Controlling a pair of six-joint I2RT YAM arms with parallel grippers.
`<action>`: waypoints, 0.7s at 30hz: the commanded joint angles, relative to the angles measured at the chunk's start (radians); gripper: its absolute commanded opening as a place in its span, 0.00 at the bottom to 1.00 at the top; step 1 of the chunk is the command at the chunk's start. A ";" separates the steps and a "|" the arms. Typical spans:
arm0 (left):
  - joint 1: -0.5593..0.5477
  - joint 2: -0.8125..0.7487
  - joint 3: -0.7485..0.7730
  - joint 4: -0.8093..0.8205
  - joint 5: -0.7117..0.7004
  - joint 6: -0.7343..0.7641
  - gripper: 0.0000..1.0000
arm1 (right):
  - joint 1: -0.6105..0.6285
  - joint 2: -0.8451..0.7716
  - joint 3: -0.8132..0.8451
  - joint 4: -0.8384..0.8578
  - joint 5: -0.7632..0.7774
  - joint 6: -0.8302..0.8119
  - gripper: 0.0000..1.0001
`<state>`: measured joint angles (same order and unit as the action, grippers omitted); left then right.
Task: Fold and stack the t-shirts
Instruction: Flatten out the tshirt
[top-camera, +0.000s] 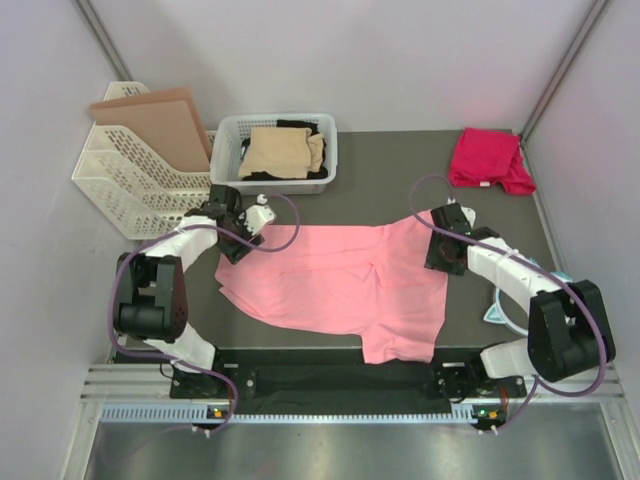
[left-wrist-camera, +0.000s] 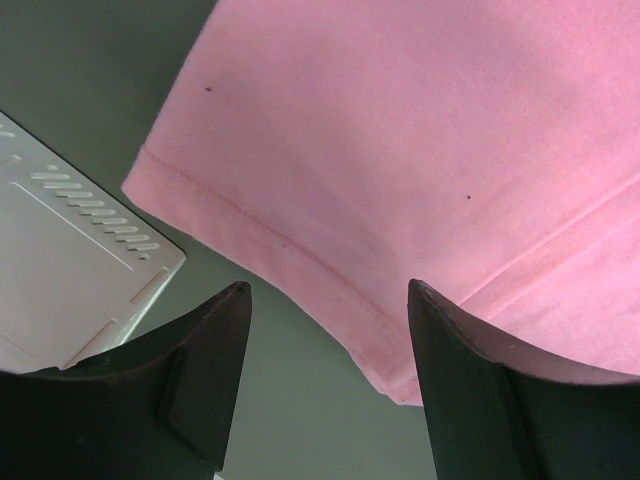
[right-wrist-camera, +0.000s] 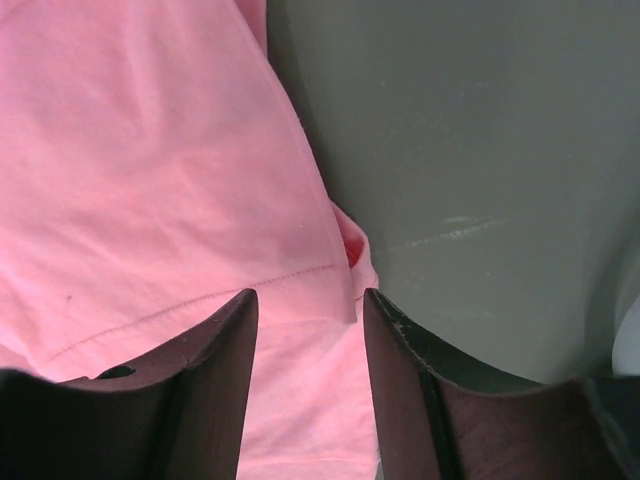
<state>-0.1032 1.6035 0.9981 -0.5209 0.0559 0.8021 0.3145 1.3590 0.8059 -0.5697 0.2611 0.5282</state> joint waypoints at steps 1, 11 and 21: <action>0.011 -0.051 -0.019 0.029 0.015 -0.011 0.69 | 0.011 0.017 -0.020 0.048 -0.014 0.018 0.46; 0.019 -0.096 -0.035 0.012 0.019 -0.006 0.68 | 0.011 0.058 -0.019 0.082 -0.017 0.010 0.38; 0.025 -0.125 -0.067 0.007 0.016 -0.003 0.68 | 0.009 0.060 -0.014 0.082 -0.017 0.006 0.10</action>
<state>-0.0845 1.5249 0.9405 -0.5247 0.0563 0.8021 0.3145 1.4235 0.7788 -0.5167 0.2363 0.5346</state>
